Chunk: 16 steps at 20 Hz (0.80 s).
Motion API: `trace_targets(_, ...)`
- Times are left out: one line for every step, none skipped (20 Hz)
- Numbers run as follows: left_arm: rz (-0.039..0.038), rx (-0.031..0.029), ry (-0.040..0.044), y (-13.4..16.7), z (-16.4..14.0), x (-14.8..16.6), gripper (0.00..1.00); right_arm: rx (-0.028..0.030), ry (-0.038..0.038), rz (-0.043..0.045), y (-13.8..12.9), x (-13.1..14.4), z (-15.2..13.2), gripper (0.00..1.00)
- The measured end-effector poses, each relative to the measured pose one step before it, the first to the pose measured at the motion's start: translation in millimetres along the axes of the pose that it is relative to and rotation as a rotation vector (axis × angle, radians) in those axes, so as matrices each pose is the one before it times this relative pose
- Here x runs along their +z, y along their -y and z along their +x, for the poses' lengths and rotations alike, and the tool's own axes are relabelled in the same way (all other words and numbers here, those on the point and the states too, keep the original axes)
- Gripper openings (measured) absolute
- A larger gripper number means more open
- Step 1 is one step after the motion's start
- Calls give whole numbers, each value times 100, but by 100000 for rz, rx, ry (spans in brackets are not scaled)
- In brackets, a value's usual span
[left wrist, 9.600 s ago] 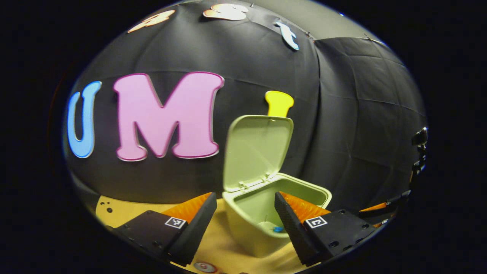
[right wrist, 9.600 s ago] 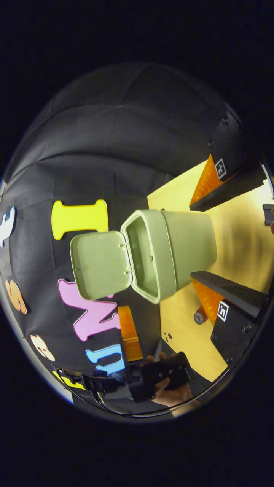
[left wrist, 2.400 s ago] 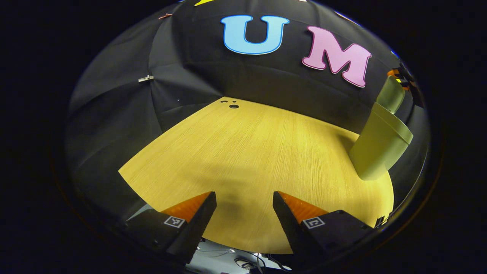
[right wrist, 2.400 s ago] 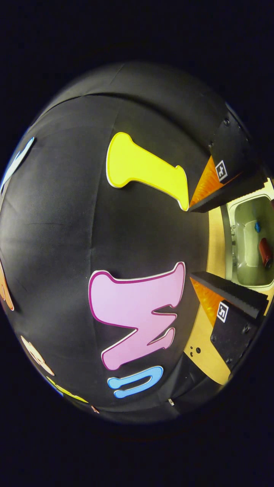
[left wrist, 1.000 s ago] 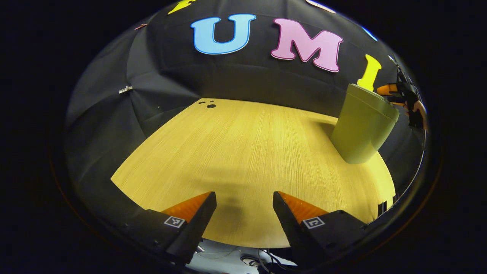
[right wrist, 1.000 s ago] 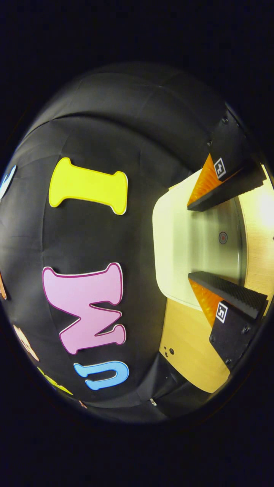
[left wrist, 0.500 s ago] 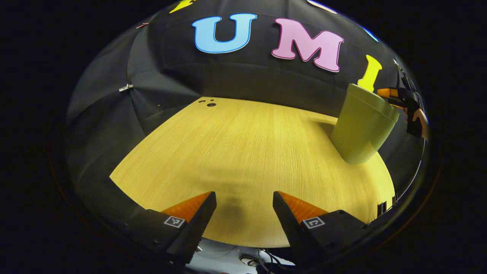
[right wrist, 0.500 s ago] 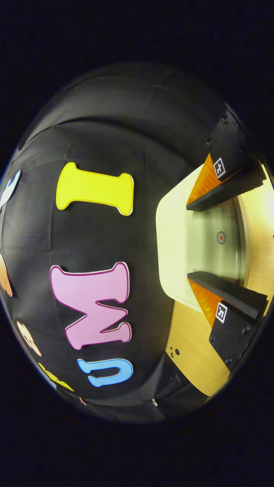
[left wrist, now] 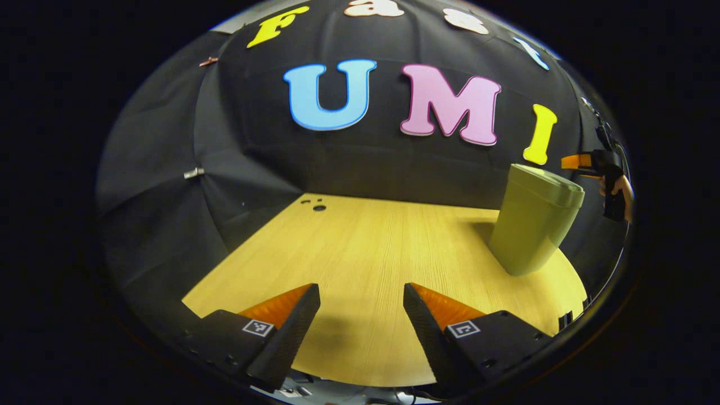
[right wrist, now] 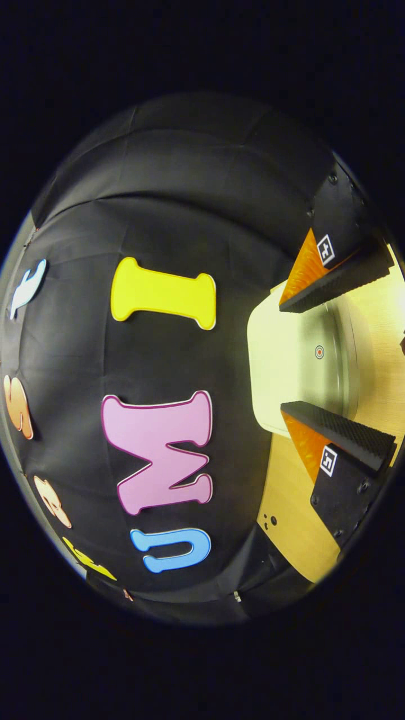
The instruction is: Press the lid of the desktop garbage bin to open it, pick up the crumpled paper on the desktop and throw it into the bin, then pick up the pop can on the desktop and drop it into the bin, and finally close the garbage bin lid.
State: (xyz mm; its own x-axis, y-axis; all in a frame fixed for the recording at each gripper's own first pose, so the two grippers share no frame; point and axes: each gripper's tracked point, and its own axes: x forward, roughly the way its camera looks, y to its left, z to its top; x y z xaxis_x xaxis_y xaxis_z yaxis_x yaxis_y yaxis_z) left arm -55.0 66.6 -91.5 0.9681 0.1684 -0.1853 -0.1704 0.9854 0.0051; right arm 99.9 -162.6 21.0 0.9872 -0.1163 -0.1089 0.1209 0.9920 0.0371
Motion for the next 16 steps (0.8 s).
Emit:
trace_targets(-16,-1594,1707,604,-432,796,96,354,2031,14,-535,534,-1003,99)
trace_targets(-414,-1383,1835,789,-377,509,96,512,2231,-464,-583,500,-1094,99)
trace_targets(-758,-1135,1866,535,-505,914,96,625,2431,-1070,-597,514,-1045,99)
trace_targets(-1047,-1258,1843,528,-492,789,96,577,2051,-1421,-633,404,-1059,99)
trace_targets(-1182,-1181,1934,510,-477,855,96,625,1472,-1273,-684,222,-1066,99)
trace_targets(-1199,-1269,1810,388,-472,651,96,414,909,-849,-741,233,-1051,99)
trace_targets(-1016,-1081,1571,414,-462,743,96,-90,449,-597,-641,-85,-1062,99)
trace_targets(-855,-862,1238,244,-405,569,96,-20,1242,209,-646,98,-1063,99)
trace_targets(-574,-751,1289,209,-338,509,96,952,1811,920,-1007,245,-977,99)
trace_targets(-202,-497,1099,51,-146,416,96,1364,1771,733,-1013,169,-1017,99)
trace_targets(148,-345,1060,60,-145,458,96,834,805,334,-585,-350,-941,99)
trace_targets(417,-581,881,35,-62,327,96,1258,-7,-139,-755,-443,-843,99)
trace_targets(543,-265,565,37,-195,344,96,1870,-982,-165,-877,-631,-878,99)
trace_targets(374,-387,741,-2,121,272,96,2565,-1290,221,-987,-638,-825,99)
trace_targets(174,-487,744,133,-46,366,96,2511,-793,1033,-959,-552,-880,99)
trace_targets(255,-413,1261,178,-27,368,96,2154,-187,1033,-905,-460,-750,99)
